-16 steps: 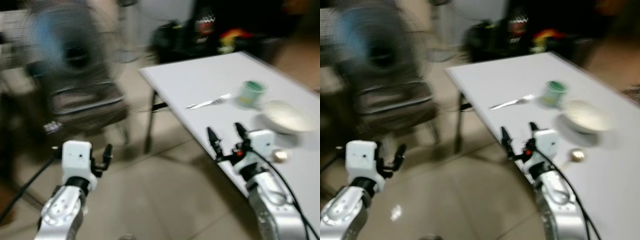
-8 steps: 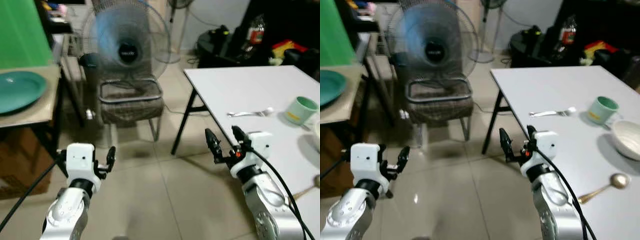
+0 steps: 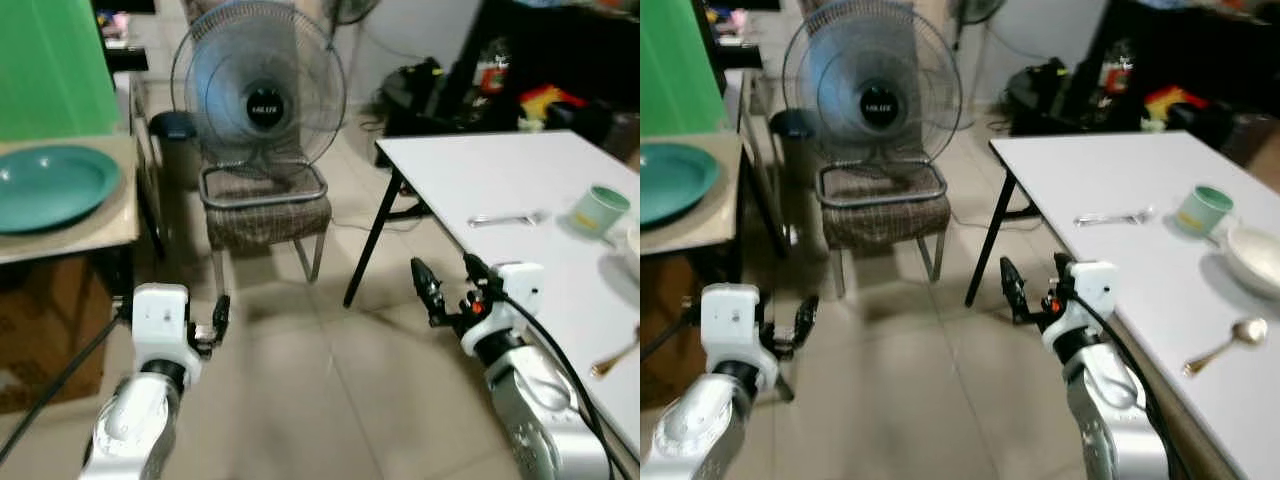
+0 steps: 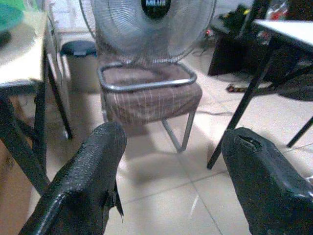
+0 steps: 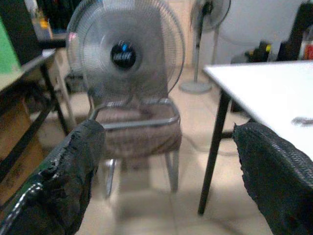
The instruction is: Setting the table
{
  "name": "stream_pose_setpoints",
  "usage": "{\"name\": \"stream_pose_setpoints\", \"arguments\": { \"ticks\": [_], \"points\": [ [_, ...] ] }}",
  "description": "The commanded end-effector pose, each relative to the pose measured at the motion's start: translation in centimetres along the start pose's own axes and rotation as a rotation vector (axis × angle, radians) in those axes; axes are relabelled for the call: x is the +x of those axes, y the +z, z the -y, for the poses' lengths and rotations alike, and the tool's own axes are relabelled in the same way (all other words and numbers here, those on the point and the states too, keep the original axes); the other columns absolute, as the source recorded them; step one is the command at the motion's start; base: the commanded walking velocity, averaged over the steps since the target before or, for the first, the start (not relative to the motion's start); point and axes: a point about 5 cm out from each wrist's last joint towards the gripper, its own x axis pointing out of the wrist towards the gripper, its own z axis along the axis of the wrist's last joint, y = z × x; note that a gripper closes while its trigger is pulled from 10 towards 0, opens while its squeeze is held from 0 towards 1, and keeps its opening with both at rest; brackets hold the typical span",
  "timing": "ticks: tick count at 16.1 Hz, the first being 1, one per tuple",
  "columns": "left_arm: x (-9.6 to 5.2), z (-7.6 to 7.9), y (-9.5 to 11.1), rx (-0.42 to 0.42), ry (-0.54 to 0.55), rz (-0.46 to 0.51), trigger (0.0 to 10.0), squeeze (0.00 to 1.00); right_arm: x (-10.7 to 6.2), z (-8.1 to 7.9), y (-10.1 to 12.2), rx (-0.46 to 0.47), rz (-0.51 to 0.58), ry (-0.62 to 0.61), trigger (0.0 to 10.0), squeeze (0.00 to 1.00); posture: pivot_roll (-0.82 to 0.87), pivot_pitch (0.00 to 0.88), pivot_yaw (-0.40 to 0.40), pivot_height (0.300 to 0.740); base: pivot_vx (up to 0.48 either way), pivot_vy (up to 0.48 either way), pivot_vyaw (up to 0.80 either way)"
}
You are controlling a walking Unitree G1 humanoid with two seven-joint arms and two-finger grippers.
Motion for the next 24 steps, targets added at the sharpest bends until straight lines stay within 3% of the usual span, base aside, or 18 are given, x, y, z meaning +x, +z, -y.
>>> {"name": "stream_pose_setpoints", "arguments": {
  "ticks": [1,8,14,18,20,24],
  "points": [
    [-0.1,-0.1,0.0,-0.002,0.006,-0.003,10.0,0.00,0.1,0.0,0.9,0.003,0.033,0.001,10.0,0.00,0.00,0.000,-0.122,0.740,0.000,0.382,0.00],
    [-0.2,-0.3,-0.1,0.029,-0.001,-0.011,10.0,0.00,0.2,-0.1,0.2,0.026,0.017,-0.006,10.0,0.00,0.02,0.000,-0.109,0.740,0.000,0.372,0.00],
    [0.9,-0.9,1.2,0.056,-0.014,0.015,10.0,0.00,-0.1,-0.2,-0.2,0.066,0.011,-0.035,10.0,0.00,0.01,0.000,-0.070,0.740,0.000,0.369,0.00],
    [1.8,-0.5,1.8,0.058,-0.027,0.028,10.0,0.00,-0.1,0.0,-0.4,0.106,0.010,-0.050,10.0,0.00,0.02,0.000,-0.062,0.740,0.000,0.000,0.00],
    [2.3,0.0,2.7,0.075,-0.041,0.074,10.0,0.00,0.4,-0.3,-0.1,0.030,0.016,-0.039,10.0,0.00,0.02,0.000,-0.062,0.740,0.000,0.000,0.40],
    [2.5,-0.3,2.8,0.075,-0.035,0.069,10.0,0.00,0.8,0.3,0.1,0.067,0.031,-0.061,10.0,0.00,0.02,0.000,-0.056,0.740,0.247,0.000,0.60]
  ]
}}
